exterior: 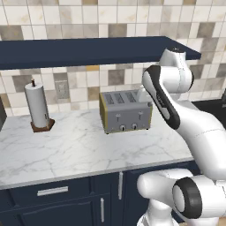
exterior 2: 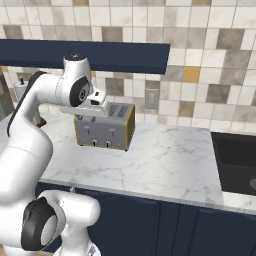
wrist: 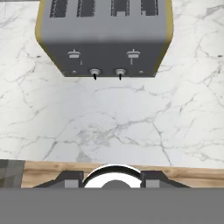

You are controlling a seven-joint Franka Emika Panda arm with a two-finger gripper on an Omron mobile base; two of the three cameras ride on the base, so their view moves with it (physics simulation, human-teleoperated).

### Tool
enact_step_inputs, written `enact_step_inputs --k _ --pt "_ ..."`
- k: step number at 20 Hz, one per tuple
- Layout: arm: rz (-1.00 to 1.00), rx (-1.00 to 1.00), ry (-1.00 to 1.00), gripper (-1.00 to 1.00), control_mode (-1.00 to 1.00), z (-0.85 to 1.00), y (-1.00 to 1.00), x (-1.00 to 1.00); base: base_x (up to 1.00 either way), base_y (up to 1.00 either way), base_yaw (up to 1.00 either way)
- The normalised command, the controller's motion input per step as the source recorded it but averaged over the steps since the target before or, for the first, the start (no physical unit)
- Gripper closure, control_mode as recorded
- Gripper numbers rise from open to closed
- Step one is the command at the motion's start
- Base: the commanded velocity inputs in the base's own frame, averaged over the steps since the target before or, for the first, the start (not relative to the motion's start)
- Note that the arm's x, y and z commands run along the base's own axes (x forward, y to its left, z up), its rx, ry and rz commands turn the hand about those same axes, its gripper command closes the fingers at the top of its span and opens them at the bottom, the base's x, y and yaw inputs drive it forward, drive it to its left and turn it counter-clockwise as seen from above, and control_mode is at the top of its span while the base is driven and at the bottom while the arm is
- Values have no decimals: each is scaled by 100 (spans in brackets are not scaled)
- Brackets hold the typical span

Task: Take the pizza cutter from the drawer on the left and place it on the dining counter for cutting.

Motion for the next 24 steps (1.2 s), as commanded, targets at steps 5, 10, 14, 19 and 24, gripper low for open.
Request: enact_step_inputs --k 5,10,14,19,24 --pt "1 -2 0 -100 -100 -10 6 -16 0 0 0" --pt "11 -5 -8 -100 -100 -22 31 -42 0 0 0" --pt "5 -1 -7 -100 -100 -19 52 -30 0 0 0" --pt "2 4 2 -100 -100 -21 48 -23 0 0 0" --pt "6 -10 1 -100 -100 -23 53 -32 0 0 0"
